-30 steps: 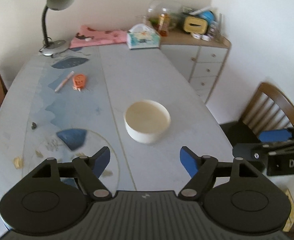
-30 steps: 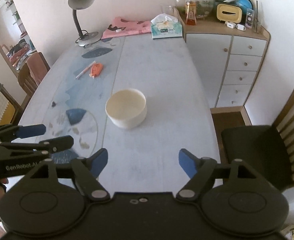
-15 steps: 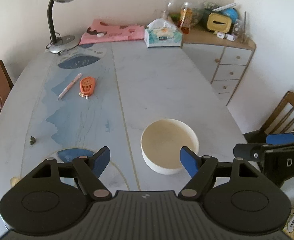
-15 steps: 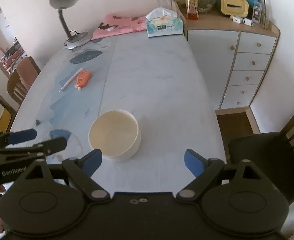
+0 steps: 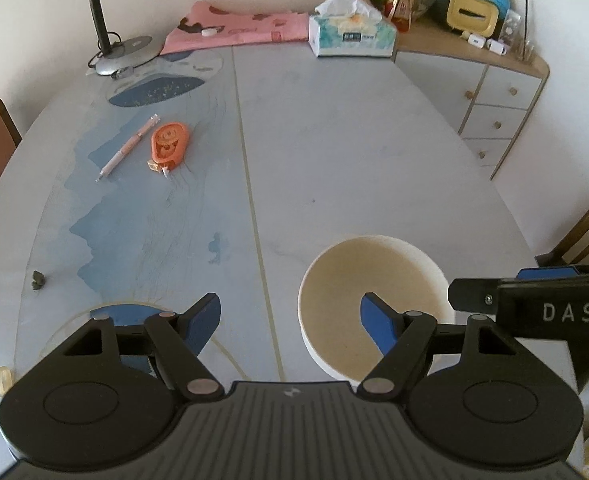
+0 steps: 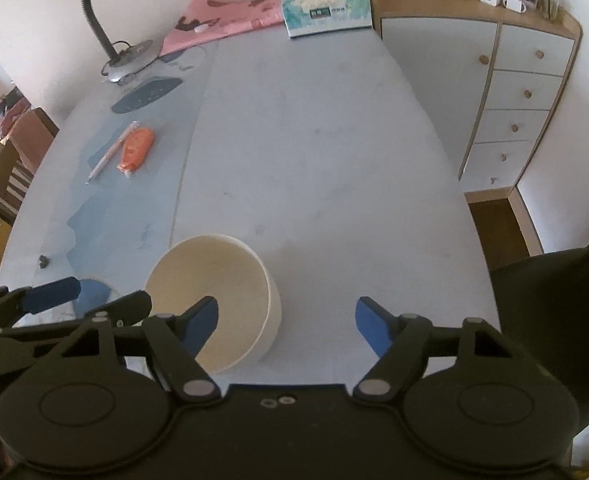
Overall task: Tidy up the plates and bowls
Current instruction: 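Close the left gripper on the cream bowl's rim, then lift the cream bowl and lower it into the pink pot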
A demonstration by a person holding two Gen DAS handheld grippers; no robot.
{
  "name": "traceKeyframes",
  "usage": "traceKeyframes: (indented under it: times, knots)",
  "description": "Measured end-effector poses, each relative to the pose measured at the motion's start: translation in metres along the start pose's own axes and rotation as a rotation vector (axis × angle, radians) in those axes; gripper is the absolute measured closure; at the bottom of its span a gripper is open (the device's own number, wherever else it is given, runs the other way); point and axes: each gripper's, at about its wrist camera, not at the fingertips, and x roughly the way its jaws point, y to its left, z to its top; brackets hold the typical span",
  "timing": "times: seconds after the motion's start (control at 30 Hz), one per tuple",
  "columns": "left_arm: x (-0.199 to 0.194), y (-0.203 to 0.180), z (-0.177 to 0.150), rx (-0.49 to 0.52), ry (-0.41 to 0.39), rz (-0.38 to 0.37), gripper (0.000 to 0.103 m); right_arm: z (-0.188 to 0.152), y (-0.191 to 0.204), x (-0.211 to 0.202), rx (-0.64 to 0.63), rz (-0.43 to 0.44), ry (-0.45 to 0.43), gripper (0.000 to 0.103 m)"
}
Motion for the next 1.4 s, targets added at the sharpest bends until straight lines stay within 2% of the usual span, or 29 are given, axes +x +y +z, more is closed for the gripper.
traceKeyframes:
  times: [0.2, 0.37, 0.5, 0.63, 0.7, 0.73, 0.83, 0.97, 1.17, 1.4]
  knots:
    - [0.023, -0.004, 0.002, 0.015, 0.031, 0.010, 0.029, 0.006, -0.005, 0.022, 0.017, 0.005, 0.033, 0.042]
    - [0.039, -0.006, 0.003, 0.020, 0.056, 0.010, 0.045, 0.006, -0.003, 0.034, -0.006, 0.002, 0.049, 0.052]
    - [0.047, -0.006, 0.003, 0.022, 0.073, 0.000, 0.065, 0.005, 0.001, 0.039, -0.035, -0.002, 0.060, 0.065]
    - [0.051, -0.007, 0.003, 0.025, 0.086, 0.007, 0.073, 0.002, 0.004, 0.041, -0.057, -0.010, 0.068, 0.069]
    - [0.053, -0.008, 0.004, 0.035, 0.098, 0.015, 0.086, 0.000, 0.006, 0.041, -0.077, -0.028, 0.071, 0.071]
    - [0.053, -0.009, 0.003, 0.034, 0.103, 0.014, 0.086, 0.000, 0.008, 0.042, -0.085, -0.034, 0.070, 0.072]
    - [0.053, -0.009, 0.002, 0.036, 0.104, 0.008, 0.089, -0.001, 0.010, 0.039, -0.097, -0.032, 0.067, 0.082]
    - [0.049, -0.015, 0.000, 0.062, 0.099, 0.008, 0.098, -0.004, 0.016, 0.034, -0.114, -0.036, 0.056, 0.096]
    - [0.040, -0.018, -0.006, 0.072, 0.105, 0.021, 0.099, -0.008, 0.023, 0.024, -0.121, -0.065, 0.042, 0.098]
    - [0.012, -0.019, -0.014, 0.085, 0.094, 0.015, 0.099, -0.019, 0.027, 0.003, -0.112, -0.066, 0.036, 0.098]
